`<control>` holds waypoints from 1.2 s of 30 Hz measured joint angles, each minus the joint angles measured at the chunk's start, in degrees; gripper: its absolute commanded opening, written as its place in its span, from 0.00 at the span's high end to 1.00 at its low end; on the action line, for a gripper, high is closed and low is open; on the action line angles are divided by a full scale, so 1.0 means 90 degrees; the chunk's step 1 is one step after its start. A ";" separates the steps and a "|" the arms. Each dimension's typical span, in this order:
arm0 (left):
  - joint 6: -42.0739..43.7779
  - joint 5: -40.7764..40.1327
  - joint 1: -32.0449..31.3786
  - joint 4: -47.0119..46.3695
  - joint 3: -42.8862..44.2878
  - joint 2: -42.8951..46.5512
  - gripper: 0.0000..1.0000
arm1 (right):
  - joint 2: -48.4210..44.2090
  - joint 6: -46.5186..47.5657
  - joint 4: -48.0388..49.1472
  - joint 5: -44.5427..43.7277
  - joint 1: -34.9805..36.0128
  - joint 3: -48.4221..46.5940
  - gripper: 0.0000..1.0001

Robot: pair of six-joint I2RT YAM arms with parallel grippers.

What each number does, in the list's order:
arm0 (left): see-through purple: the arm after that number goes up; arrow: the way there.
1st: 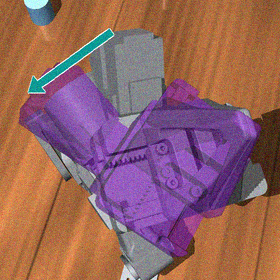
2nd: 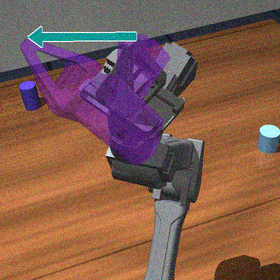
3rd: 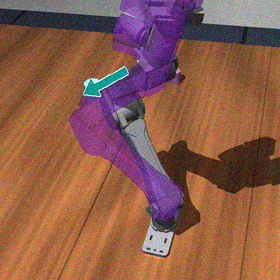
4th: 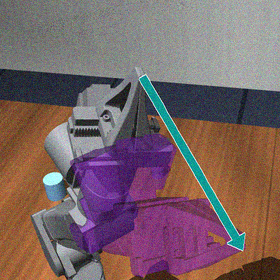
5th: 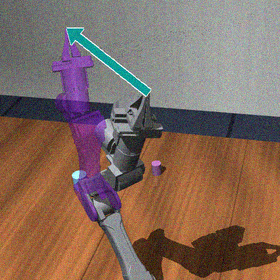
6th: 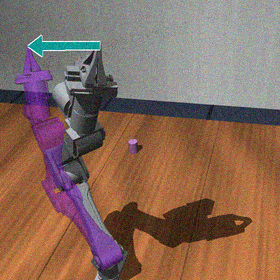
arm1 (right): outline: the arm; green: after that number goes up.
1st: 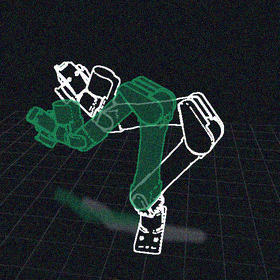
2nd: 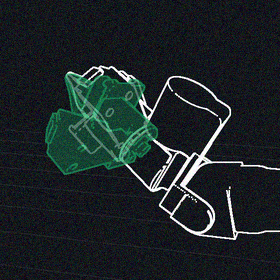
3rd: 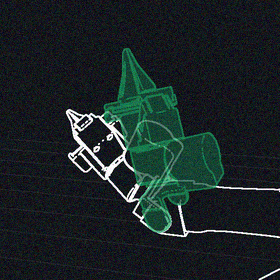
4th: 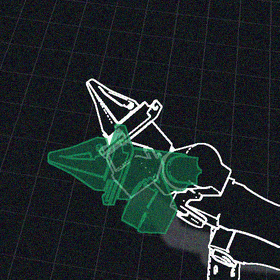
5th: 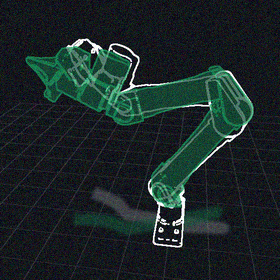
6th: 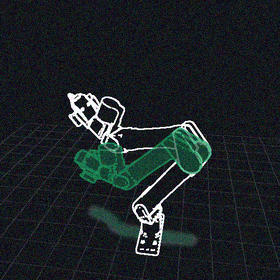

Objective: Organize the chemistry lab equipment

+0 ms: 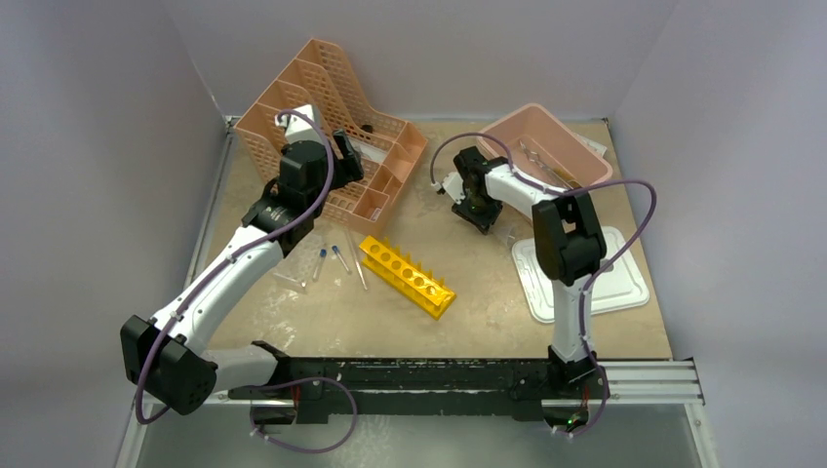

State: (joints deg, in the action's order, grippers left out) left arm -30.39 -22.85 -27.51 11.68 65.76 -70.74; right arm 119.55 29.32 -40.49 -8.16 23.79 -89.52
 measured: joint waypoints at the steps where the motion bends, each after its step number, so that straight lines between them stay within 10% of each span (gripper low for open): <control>1: 0.0000 0.0000 0.0000 0.0002 0.0000 0.0000 0.28 | 0.0034 0.0012 -0.0027 0.0017 -0.0002 0.0000 0.61; 13: 0.0000 -0.0015 0.0000 0.0002 -0.0002 0.0000 0.28 | 0.0117 0.0051 -0.0364 0.0233 0.0000 -0.0085 1.00; 25: -0.0002 -0.0007 0.0000 -0.0002 -0.0002 -0.0015 0.28 | -0.0058 -0.0313 -0.0272 0.1054 0.0032 -0.1236 1.00; 36: 0.0000 0.0148 0.0000 -0.0032 -0.0005 -0.0153 0.27 | -0.3026 -0.0940 0.2008 0.1161 -0.0063 -0.0238 1.00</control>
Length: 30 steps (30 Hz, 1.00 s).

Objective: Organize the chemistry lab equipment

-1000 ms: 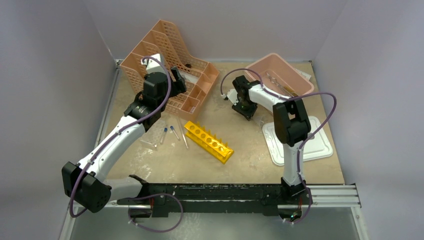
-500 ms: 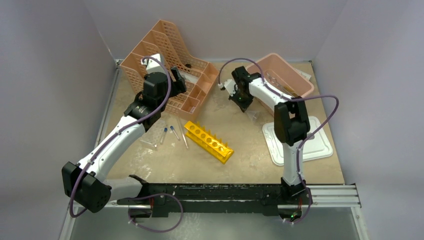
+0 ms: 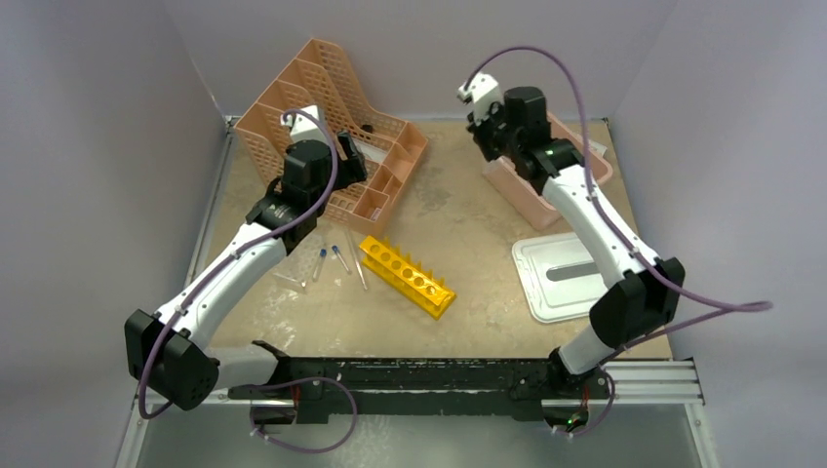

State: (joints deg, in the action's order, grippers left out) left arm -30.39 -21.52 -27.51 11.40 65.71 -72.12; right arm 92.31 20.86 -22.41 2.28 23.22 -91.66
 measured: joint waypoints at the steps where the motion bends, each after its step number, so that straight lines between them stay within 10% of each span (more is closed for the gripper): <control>1: 0.0000 0.0017 0.0000 -0.0007 0.0000 0.0000 0.27 | -0.0136 -0.0117 0.0202 -0.0024 -0.0100 0.0002 1.00; 11: 0.0002 0.0061 0.0000 -0.0073 0.0000 -0.0075 0.27 | 0.0158 -0.1455 0.0889 -0.0668 -0.1685 0.0066 1.00; 30: 0.0007 0.0301 0.0000 -0.0010 0.0005 -0.0279 0.27 | 0.2686 -0.2142 0.0908 -0.0459 -0.1916 -0.0396 0.97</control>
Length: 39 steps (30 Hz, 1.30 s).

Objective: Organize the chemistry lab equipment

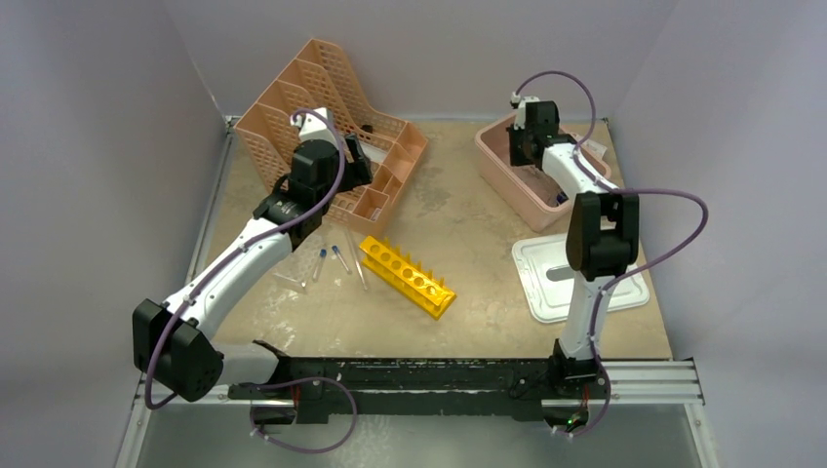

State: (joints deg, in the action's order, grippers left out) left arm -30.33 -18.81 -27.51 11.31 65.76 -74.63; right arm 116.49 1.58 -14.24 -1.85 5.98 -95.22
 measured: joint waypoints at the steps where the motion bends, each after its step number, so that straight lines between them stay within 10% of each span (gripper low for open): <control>1: 0.0000 0.0000 0.0000 0.0002 0.0002 -0.0002 0.27 | 0.0092 0.0012 0.0000 0.0022 0.0002 -0.0049 0.94; 11: 0.0002 0.0002 0.0000 0.0041 0.0015 -0.0056 0.26 | 0.0243 0.0005 0.0109 0.0291 0.0000 -0.0228 0.61; 33: -0.0644 -0.0600 0.0000 0.1212 -0.0143 0.0274 0.29 | -0.2254 -0.1035 0.0107 0.1355 0.0053 0.0588 0.51; 39: -0.1202 -0.1331 0.0000 0.2191 -0.0546 0.1095 0.35 | -0.2443 -0.0896 -0.0007 0.1593 0.1248 0.1005 0.41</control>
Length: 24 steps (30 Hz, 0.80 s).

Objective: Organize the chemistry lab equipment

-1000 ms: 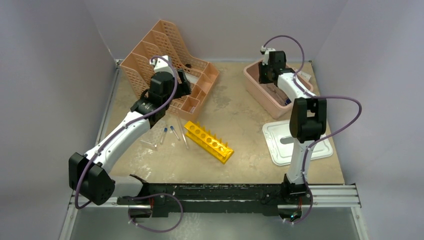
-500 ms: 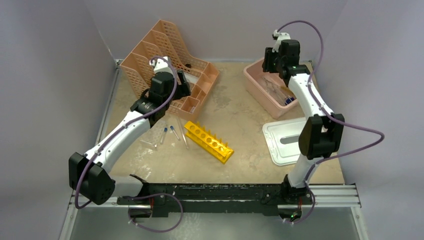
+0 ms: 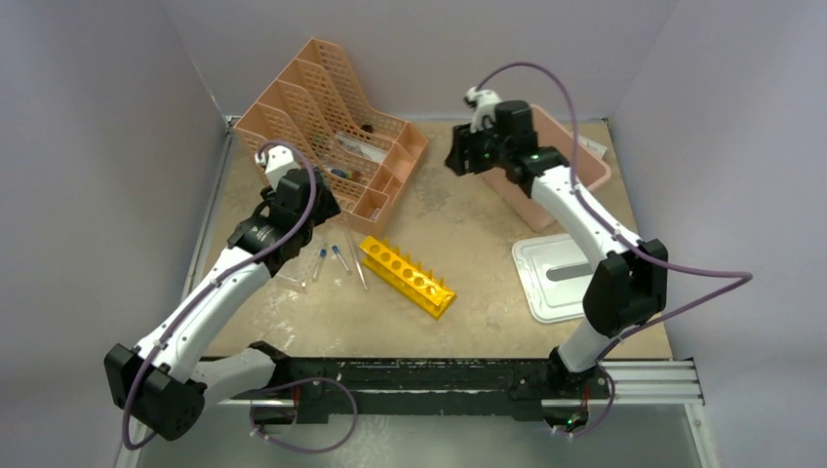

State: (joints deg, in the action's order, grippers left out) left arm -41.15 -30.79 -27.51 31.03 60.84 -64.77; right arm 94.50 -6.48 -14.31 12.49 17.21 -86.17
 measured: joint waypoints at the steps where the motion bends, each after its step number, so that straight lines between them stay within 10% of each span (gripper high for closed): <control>1: -0.0051 -0.0102 0.0000 0.0117 -0.0058 0.0124 0.36 | 0.0000 0.0034 -0.0007 0.0000 0.0325 0.0046 0.39; 9: -0.0542 -0.0381 0.0000 0.0678 -0.0678 0.0716 0.36 | -0.0019 0.0104 -0.0622 -0.0085 0.1797 0.0340 0.30; 24: -0.0862 -0.0257 0.0000 0.0452 -0.2183 0.1389 0.34 | -0.1035 -0.0770 -0.0080 0.0325 0.4643 0.2293 0.41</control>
State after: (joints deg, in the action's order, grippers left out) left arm -48.90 -33.10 -27.51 35.09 41.19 -52.27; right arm 85.19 -13.41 -15.03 15.42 59.00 -65.54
